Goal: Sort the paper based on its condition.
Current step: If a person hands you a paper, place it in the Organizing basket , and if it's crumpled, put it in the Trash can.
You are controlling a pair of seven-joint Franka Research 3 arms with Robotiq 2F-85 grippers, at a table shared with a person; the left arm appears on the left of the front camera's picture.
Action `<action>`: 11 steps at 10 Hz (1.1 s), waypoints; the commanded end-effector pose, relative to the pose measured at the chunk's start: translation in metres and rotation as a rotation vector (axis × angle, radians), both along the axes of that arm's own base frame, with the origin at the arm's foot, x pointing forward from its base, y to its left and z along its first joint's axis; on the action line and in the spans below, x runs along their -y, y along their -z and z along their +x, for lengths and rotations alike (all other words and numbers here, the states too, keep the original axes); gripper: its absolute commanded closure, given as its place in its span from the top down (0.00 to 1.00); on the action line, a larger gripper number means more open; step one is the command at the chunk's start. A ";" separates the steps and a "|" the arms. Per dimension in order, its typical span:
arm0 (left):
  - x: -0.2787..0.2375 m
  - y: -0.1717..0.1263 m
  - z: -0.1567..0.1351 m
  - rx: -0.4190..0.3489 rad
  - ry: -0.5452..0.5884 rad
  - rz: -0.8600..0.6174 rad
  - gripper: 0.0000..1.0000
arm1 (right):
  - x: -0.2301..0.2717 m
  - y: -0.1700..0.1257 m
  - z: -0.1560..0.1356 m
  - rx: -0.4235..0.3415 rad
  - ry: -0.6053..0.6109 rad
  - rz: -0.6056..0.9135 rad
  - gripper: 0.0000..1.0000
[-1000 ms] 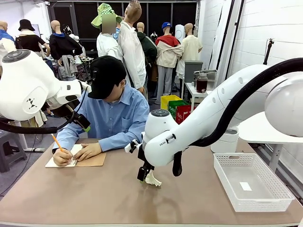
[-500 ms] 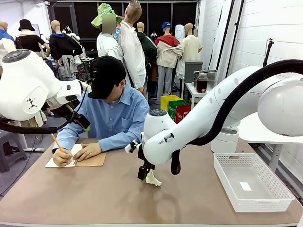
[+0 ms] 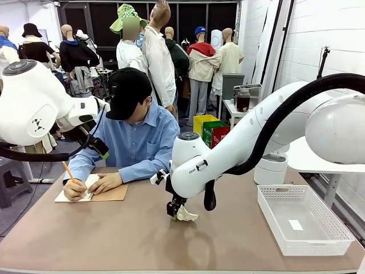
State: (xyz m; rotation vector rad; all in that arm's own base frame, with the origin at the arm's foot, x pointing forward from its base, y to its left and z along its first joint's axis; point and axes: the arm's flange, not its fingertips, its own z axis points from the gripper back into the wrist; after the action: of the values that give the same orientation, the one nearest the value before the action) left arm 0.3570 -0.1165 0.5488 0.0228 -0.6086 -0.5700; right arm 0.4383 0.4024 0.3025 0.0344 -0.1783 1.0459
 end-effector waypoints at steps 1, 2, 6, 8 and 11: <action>-0.001 0.000 0.000 0.000 0.000 -0.004 1.00 | -0.004 0.001 0.005 -0.017 0.037 -0.020 0.41; -0.001 0.000 0.000 0.000 0.000 -0.004 1.00 | -0.004 0.001 0.006 -0.020 0.041 -0.021 0.22; -0.001 0.000 0.000 0.000 0.000 -0.004 1.00 | 0.000 -0.003 0.008 -0.043 0.054 -0.028 0.00; -0.001 0.000 0.000 0.000 0.000 -0.004 1.00 | 0.006 -0.011 0.008 -0.054 0.061 -0.045 0.00; -0.001 0.000 0.000 0.000 0.000 -0.004 1.00 | 0.029 -0.060 -0.005 -0.060 0.026 -0.082 0.00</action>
State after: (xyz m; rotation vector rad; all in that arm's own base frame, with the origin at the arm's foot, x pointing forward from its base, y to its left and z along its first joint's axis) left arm 0.3570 -0.1164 0.5488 0.0228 -0.6085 -0.5698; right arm 0.4413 0.3868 0.3378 -0.0119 -0.0986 1.0063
